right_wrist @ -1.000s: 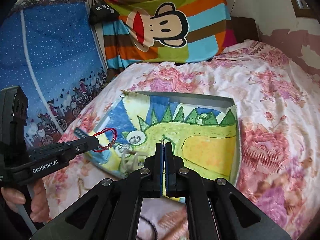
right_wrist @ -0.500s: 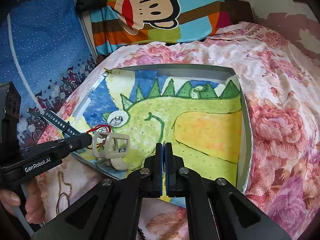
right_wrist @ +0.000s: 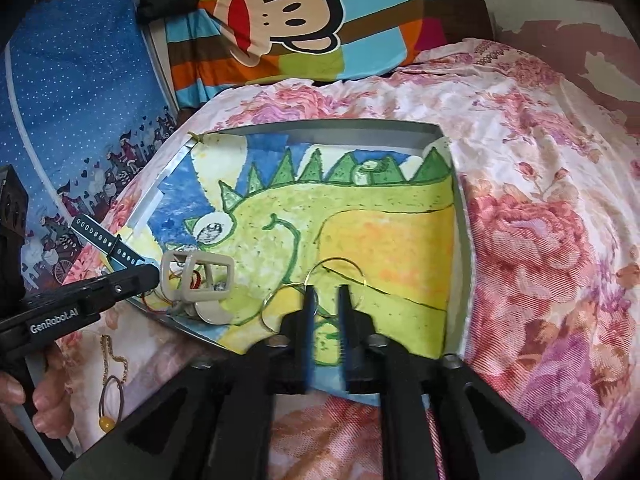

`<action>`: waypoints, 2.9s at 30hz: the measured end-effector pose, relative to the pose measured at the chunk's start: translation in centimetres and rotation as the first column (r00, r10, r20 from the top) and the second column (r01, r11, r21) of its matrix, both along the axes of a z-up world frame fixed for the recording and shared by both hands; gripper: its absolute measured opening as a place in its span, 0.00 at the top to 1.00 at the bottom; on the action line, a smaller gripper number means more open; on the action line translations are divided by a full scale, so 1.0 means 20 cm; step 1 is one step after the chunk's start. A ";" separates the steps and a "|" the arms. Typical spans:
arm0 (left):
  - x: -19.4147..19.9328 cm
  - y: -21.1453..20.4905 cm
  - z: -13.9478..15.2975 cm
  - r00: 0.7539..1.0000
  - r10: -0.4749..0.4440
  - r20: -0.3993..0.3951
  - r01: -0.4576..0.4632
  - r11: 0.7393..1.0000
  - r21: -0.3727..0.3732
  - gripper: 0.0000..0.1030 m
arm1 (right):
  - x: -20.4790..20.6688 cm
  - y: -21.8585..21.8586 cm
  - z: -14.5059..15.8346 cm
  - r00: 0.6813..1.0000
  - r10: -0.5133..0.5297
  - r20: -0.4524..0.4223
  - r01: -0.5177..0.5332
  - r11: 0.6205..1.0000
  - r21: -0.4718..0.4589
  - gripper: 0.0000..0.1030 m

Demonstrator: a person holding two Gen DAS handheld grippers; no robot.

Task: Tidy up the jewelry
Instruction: 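Open the left tool over the tray while the right tool releases the key ring there, then withdraw both tools from the tray back toward the remaining jewelry, then grasp the brown bangle with yellow bead with the left tool while the right tool grasps the black bead necklace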

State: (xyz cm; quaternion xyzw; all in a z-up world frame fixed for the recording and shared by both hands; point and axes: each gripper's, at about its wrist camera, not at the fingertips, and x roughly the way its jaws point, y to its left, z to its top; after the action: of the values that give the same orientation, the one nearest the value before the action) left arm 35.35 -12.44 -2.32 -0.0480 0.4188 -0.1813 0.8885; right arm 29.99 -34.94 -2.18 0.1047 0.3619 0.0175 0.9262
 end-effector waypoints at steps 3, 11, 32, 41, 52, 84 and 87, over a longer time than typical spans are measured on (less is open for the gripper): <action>-0.02 0.00 0.01 1.000 -0.010 0.000 0.010 1.000 -0.007 0.89 | -0.04 -0.03 0.02 1.000 -0.014 0.016 0.014 1.000 0.000 0.66; -0.09 0.00 0.08 0.999 -0.004 0.039 0.005 0.999 -0.036 0.44 | -0.16 -0.08 0.11 0.997 -0.035 0.070 0.036 0.999 -0.013 0.44; -0.74 0.27 0.48 0.942 0.098 0.320 -0.083 0.995 -0.061 0.00 | -0.94 0.04 0.43 0.959 -0.008 0.283 0.033 0.996 -0.084 0.01; -1.02 0.38 0.45 0.940 0.081 0.330 -0.092 0.996 0.018 0.00 | -1.13 0.10 0.35 0.980 0.018 0.199 0.003 0.995 -0.104 0.01; -1.20 0.48 0.26 0.972 0.059 0.227 -0.084 0.991 0.103 0.00 | -1.21 0.16 0.18 0.997 0.046 0.059 -0.038 0.991 -0.125 0.01; -0.85 0.56 -0.08 0.996 0.062 -0.069 -0.057 0.996 0.073 0.13 | -0.80 0.34 -0.04 0.971 0.204 -0.122 -0.212 0.976 -0.056 0.26; -0.78 0.57 -0.10 0.993 0.067 -0.102 -0.062 0.997 0.046 0.24 | -0.76 0.35 -0.08 0.968 0.205 -0.146 -0.211 0.977 -0.025 0.33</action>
State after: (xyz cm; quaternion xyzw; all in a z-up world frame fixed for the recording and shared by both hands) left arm 19.82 -1.09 -4.31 -0.0518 0.4663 -0.1408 0.8718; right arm 14.75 -27.99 -3.68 0.0483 0.4362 0.0995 0.8930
